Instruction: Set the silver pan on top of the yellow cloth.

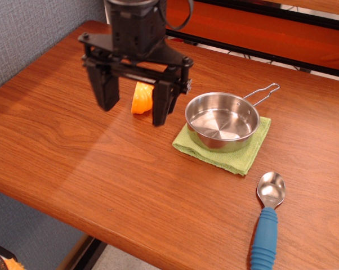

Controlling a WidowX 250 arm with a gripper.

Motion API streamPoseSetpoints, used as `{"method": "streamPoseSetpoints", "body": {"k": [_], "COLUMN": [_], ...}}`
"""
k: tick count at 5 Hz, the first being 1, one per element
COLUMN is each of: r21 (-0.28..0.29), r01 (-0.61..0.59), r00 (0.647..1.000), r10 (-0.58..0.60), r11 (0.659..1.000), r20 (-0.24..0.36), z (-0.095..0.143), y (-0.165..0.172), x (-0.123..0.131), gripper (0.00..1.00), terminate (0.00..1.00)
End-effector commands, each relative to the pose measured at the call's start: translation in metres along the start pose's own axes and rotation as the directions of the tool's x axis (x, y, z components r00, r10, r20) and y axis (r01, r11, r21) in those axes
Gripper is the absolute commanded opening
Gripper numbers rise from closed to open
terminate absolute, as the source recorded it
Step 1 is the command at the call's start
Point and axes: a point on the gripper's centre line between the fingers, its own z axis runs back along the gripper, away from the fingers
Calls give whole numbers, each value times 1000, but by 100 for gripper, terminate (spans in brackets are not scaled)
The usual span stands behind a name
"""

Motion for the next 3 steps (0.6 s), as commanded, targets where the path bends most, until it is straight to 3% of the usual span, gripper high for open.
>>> {"method": "streamPoseSetpoints", "body": {"k": [1,2,3], "r21": [-39,-39,-39], "r01": [10,10,10], "r00": [998,998,998], "r10": [-8,-8,-8], "r11": [999,999,999], "r20": [58,58,58], "z": [14,14,14], "y": [-25,-25,-25], "x": [-41,-41,-41], "gripper": [100,100,100], "terminate": [0,0,100]}}
